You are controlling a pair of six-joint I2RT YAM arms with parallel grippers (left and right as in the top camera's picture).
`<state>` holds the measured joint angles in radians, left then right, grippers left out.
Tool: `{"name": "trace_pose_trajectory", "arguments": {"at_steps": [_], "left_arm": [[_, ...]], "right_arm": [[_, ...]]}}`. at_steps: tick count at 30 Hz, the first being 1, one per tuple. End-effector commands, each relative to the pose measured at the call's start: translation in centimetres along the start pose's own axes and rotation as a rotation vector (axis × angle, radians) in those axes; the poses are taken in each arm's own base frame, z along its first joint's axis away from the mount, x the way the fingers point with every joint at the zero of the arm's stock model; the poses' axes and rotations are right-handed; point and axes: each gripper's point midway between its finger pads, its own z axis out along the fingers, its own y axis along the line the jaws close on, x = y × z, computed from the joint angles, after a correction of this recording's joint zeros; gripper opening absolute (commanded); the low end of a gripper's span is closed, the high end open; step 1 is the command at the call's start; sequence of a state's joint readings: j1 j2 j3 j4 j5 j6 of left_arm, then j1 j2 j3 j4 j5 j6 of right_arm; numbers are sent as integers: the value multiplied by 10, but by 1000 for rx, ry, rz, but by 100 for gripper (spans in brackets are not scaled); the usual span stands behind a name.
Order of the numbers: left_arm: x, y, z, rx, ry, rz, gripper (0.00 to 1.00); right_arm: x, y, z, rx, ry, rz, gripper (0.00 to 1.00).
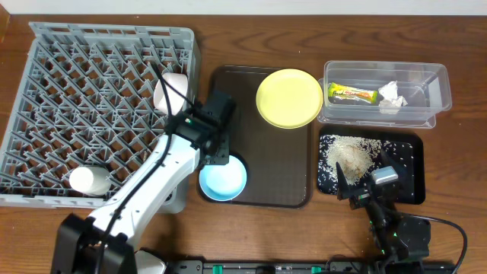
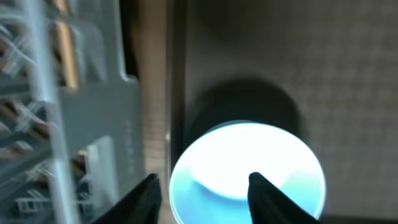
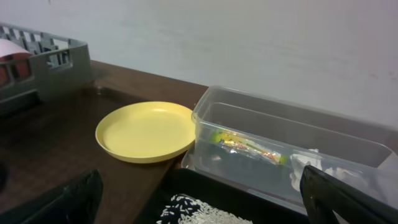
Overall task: Sort waste into correct bins and load items into the dishwasher
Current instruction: 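Grasp the rim of the light blue bowl with left gripper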
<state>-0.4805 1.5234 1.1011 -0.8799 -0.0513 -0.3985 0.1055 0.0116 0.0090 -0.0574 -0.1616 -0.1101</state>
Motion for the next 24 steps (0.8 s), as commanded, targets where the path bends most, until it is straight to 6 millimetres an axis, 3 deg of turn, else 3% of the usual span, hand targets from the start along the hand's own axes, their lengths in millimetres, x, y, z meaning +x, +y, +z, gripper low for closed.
{"name": "trace_pose_trajectory", "arguments": {"at_steps": [1, 4, 9, 12, 16, 18, 21, 24], "left_arm": [[16, -15, 22, 86, 63, -37, 37], [28, -43, 39, 219, 100, -19, 29], [43, -70, 71, 269, 138, -36, 20], [43, -105, 75, 400, 146, 5, 19], [30, -156, 50, 654, 91, 100, 19], [26, -177, 31, 772, 68, 187, 25], [26, -188, 12, 853, 74, 238, 30], [16, -179, 0, 851, 58, 195, 30]], "right_arm": [[1, 0, 0, 0, -2, 12, 99], [0, 0, 0, 0, -3, 12, 99], [1, 0, 0, 0, -2, 12, 99], [1, 0, 0, 0, -2, 12, 99], [1, 0, 0, 0, -2, 12, 99], [0, 0, 0, 0, -3, 12, 99], [1, 0, 0, 0, -2, 12, 99], [1, 0, 0, 0, -2, 12, 99]]}}
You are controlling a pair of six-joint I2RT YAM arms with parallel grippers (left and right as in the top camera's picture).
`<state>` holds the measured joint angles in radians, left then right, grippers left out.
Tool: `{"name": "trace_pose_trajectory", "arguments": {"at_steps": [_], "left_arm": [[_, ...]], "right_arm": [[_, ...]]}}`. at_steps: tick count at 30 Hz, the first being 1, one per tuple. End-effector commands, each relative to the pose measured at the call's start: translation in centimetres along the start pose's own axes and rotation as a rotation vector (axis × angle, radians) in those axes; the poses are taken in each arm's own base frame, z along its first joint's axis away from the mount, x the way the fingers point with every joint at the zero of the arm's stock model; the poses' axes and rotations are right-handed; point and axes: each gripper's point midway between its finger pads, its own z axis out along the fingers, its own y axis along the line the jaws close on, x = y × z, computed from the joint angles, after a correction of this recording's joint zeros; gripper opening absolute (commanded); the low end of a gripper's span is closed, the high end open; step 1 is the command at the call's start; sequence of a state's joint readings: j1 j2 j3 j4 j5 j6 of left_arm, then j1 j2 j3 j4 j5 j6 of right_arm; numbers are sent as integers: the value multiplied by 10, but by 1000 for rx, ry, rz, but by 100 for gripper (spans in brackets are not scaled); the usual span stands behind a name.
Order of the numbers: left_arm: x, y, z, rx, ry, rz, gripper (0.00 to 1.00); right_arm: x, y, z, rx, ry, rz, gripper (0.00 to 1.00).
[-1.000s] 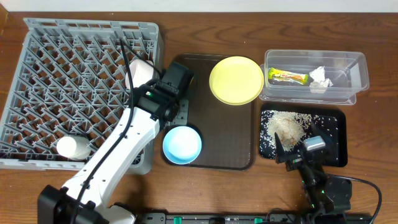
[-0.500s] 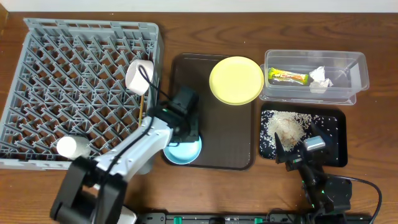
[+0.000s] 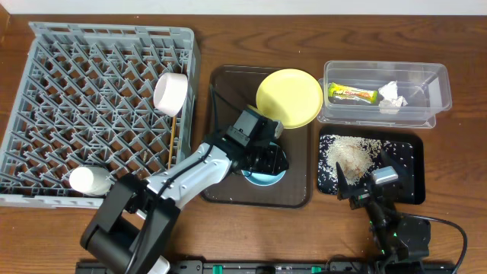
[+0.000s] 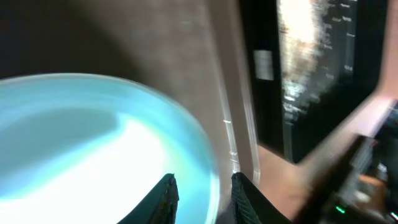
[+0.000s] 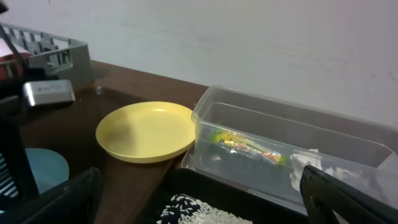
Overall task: Sort waste into correct bins and load items into the dishwasher
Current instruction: 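Grasp the rim of the light blue bowl with left gripper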
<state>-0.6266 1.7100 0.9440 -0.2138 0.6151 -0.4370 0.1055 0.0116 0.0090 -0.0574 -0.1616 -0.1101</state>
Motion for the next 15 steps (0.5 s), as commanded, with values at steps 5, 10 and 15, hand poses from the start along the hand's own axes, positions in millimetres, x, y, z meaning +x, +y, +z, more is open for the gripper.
{"name": "trace_pose_trajectory", "arguments": {"at_steps": [5, 10, 15], "left_arm": [[-27, -13, -69, 81, -118, -41, 38], [-13, 42, -96, -98, -100, -90, 43], [14, 71, -79, -159, -4, -115, 48]], "right_arm": [[1, 0, 0, 0, -2, 12, 99], [1, 0, 0, 0, -2, 12, 99], [1, 0, 0, 0, -2, 12, 99]]}}
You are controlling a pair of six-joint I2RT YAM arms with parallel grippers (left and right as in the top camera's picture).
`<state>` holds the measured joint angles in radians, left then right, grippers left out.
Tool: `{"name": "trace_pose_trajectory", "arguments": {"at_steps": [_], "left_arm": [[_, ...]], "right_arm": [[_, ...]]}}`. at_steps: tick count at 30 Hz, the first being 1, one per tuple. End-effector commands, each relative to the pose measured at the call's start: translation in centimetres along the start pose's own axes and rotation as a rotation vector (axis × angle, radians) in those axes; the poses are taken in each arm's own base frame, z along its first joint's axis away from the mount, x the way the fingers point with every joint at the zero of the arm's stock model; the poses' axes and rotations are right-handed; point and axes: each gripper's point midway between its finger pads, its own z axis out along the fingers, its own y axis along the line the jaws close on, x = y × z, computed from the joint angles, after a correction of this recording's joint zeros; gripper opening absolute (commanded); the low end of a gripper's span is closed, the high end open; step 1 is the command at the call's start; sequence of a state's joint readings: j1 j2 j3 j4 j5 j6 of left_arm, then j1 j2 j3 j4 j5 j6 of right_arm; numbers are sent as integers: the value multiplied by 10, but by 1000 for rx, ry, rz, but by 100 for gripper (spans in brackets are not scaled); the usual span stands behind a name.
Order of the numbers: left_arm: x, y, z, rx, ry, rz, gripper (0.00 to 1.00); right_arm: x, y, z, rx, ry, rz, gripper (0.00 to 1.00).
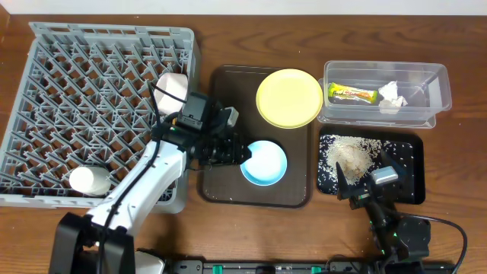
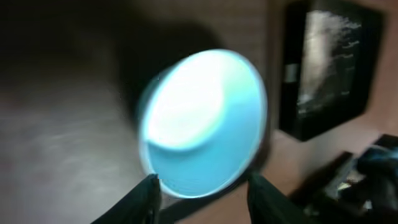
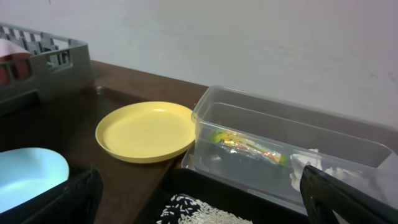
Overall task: Sort waste into correct bins and load items into the dishwasher
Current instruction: 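Grasp the rim of the light blue bowl with left gripper, then lift the blue bowl into the rack beside the white bowl, release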
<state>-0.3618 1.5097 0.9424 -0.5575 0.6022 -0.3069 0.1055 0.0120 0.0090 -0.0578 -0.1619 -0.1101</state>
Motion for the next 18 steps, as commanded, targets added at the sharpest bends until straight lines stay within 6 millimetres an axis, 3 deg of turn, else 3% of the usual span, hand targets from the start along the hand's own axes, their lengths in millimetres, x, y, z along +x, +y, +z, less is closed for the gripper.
{"name": "trace_pose_trajectory", "arguments": {"at_steps": [1, 10, 14, 18], "left_arm": [[15, 19, 19, -54, 62, 45, 50], [33, 39, 63, -93, 181, 42, 48], [33, 44, 73, -87, 193, 20, 22], [26, 40, 72, -78, 167, 28, 8]], "right_arm": [[0, 0, 0, 0, -3, 12, 99], [0, 0, 0, 0, -3, 12, 99], [0, 0, 0, 0, -3, 12, 99], [1, 0, 0, 0, -2, 12, 99]]}}
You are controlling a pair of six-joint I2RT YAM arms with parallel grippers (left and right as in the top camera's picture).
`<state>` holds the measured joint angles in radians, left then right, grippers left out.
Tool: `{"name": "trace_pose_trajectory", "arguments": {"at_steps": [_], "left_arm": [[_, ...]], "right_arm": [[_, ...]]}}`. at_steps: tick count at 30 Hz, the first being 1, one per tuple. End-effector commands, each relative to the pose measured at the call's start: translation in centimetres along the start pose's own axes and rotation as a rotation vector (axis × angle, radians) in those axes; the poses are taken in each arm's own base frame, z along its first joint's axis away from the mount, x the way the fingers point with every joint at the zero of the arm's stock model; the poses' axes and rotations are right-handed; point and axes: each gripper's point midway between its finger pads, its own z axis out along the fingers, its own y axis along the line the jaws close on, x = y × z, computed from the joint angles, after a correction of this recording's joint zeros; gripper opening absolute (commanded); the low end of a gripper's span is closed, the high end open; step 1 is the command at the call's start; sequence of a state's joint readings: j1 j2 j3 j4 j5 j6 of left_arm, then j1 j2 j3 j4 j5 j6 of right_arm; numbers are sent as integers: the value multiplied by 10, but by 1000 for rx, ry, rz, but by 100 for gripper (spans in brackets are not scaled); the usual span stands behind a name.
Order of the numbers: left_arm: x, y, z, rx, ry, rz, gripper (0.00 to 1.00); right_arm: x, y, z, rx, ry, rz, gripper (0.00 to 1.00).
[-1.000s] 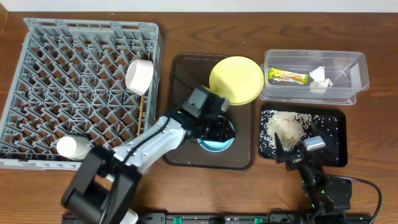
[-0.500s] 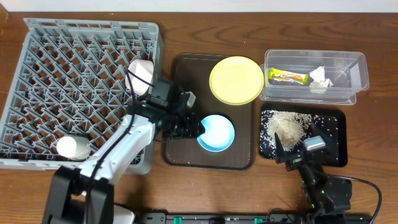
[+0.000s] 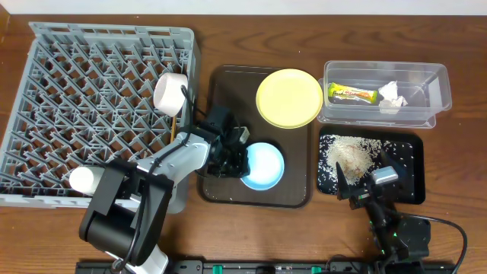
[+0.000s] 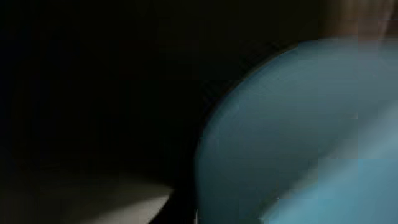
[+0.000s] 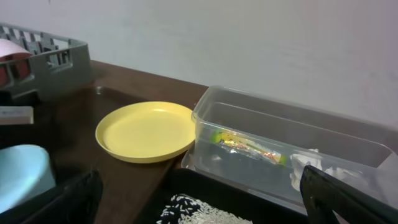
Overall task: Sort waste into correct bins and load items into the dishwasher
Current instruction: 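Lift the blue bowl into the rack beside the white bowl, release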
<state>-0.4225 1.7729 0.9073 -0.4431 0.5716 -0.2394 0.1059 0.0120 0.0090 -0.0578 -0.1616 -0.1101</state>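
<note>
A light blue bowl (image 3: 266, 164) lies on the brown tray (image 3: 228, 190), below a yellow plate (image 3: 289, 97). My left gripper (image 3: 230, 154) is low at the bowl's left rim. In the left wrist view the bowl (image 4: 311, 137) fills the right half against darkness, and the jaws do not show clearly. The grey dish rack (image 3: 46, 91) holds two white cups, one (image 3: 171, 93) at its right edge and one (image 3: 90, 180) at its front. My right gripper (image 5: 199, 190) rests open over the black tray of rice (image 3: 342, 156).
A clear bin (image 3: 434, 95) at the back right holds a snack wrapper (image 3: 352, 94) and crumpled tissue (image 3: 390, 97). The same bin (image 5: 298, 155) and the yellow plate (image 5: 146, 132) show in the right wrist view. Bare wooden table surrounds the trays.
My left gripper has moved in from a short way left of the blue bowl to right against its left rim. The bowl has stayed about where it was. The right arm is unchanged.
At first the blue bowl lay at the tray's front left with my left gripper just above it. Later the bowl was in the tray's middle, under the gripper. Then the gripper stood open to its left, and now it is against the rim.
</note>
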Motion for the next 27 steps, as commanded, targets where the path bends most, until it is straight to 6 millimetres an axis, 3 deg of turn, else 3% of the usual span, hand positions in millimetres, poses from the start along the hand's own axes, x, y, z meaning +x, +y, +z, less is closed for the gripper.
{"name": "trace_pose_trajectory", "arguments": {"at_steps": [1, 4, 8, 10, 13, 16, 18, 27], "left_arm": [[-3, -1, -3, 0, -12, 4, 8], [-12, -11, -24, 25, -38, -1, 8], [-28, -19, -76, -10, -133, 4, 8], [-35, -2, -115, -159, -213, -20, 8], [-33, 38, -178, -481, -341, -66, 8], [-18, 82, -250, -878, -474, -118, 8], [-6, 98, -288, -1080, -530, -141, 8], [7, 117, -373, -1615, -676, -237, 7]], "right_arm": [[1, 0, 0, 0, -2, 12, 99], [1, 0, 0, 0, -2, 12, 99], [1, 0, 0, 0, -2, 12, 99], [1, 0, 0, 0, -2, 12, 99], [1, 0, 0, 0, -2, 12, 99], [1, 0, 0, 0, -2, 12, 99], [1, 0, 0, 0, -2, 12, 99], [1, 0, 0, 0, -2, 12, 99]]}}
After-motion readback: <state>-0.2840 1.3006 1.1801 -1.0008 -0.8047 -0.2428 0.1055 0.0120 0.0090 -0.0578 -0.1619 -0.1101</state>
